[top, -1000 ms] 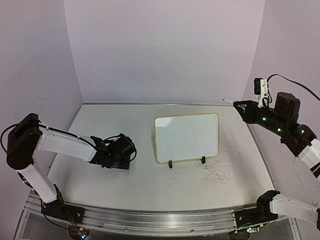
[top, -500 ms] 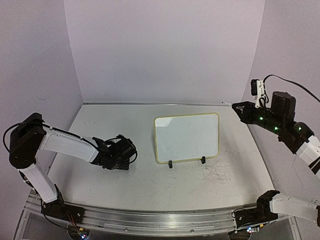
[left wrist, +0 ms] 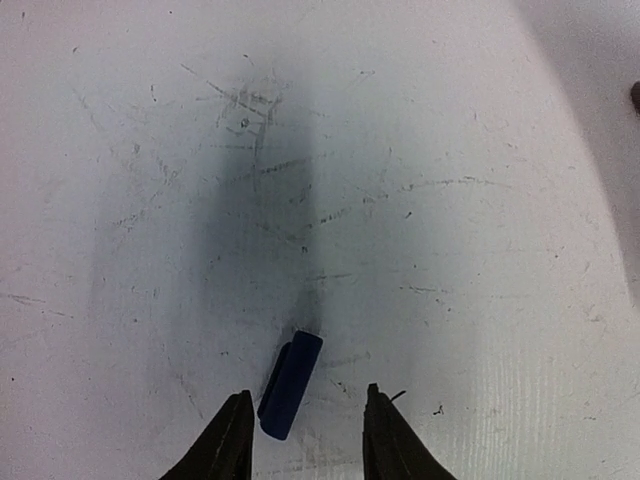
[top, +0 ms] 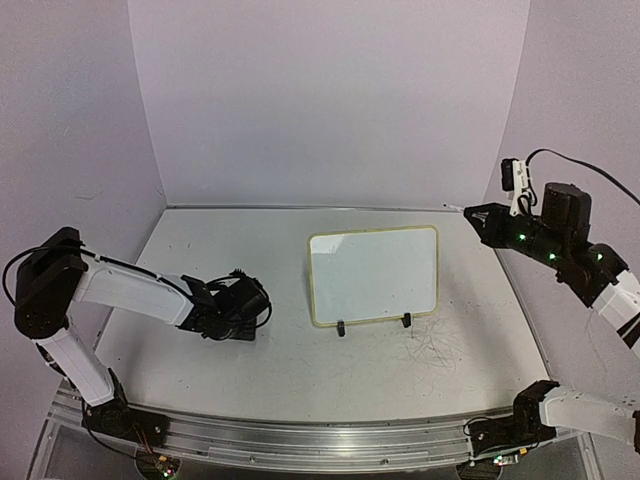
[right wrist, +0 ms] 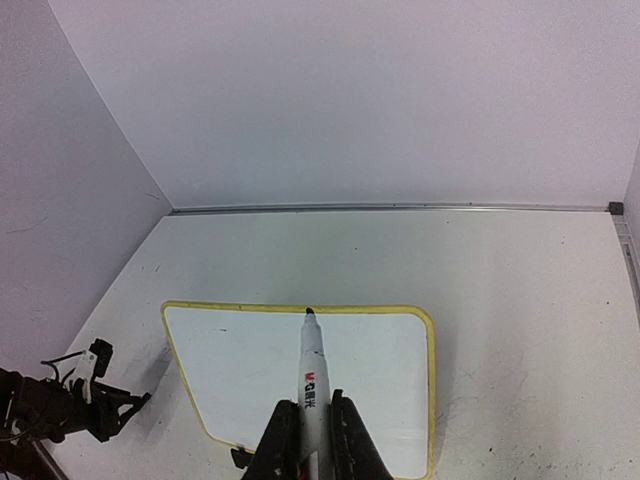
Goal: Write a sentence on the whiteboard
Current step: Place the pen cap at the center of the board, then hold the whiteboard at the center of the board.
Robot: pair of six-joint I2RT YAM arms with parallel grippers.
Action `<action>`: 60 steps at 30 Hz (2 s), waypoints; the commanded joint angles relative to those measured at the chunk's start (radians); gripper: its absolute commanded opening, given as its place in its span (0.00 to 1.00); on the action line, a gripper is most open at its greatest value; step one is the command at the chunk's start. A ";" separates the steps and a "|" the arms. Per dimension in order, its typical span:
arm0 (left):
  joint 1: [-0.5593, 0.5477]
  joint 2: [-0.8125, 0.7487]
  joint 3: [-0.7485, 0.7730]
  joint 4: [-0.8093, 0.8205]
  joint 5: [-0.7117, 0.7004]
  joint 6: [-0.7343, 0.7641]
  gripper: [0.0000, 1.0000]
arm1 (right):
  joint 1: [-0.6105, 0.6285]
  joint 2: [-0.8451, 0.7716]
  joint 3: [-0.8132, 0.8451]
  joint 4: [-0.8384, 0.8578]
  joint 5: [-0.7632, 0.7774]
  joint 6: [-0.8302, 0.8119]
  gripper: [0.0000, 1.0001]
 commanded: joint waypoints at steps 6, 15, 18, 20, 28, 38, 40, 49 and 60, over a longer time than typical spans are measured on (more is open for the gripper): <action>0.005 -0.135 0.033 0.008 -0.037 0.047 0.50 | 0.001 -0.045 -0.039 0.001 0.010 0.003 0.00; 0.059 -0.269 0.062 0.015 0.053 0.144 0.72 | 0.000 -0.067 -0.043 -0.005 0.048 -0.003 0.00; 0.097 -0.334 0.058 0.036 0.136 0.209 0.84 | 0.000 -0.064 -0.045 -0.010 0.084 -0.008 0.00; 0.121 -0.381 0.045 0.057 0.200 0.265 0.92 | 0.001 -0.054 -0.037 -0.018 0.111 -0.017 0.00; 0.325 -0.407 0.147 0.104 0.602 0.510 0.96 | 0.001 0.008 -0.025 -0.008 0.069 -0.003 0.00; 0.464 -0.163 0.359 0.189 0.998 0.633 0.94 | 0.016 0.052 -0.029 0.067 -0.028 0.067 0.00; 0.464 -0.118 0.370 0.210 1.091 0.645 0.91 | 0.032 0.061 -0.042 0.095 -0.050 0.087 0.00; 0.464 -0.106 0.264 0.281 1.098 0.691 0.88 | 0.214 0.156 0.001 0.119 0.038 0.103 0.00; 0.463 -0.155 0.183 0.409 1.142 0.535 0.80 | 0.321 0.235 0.051 0.126 0.120 0.069 0.00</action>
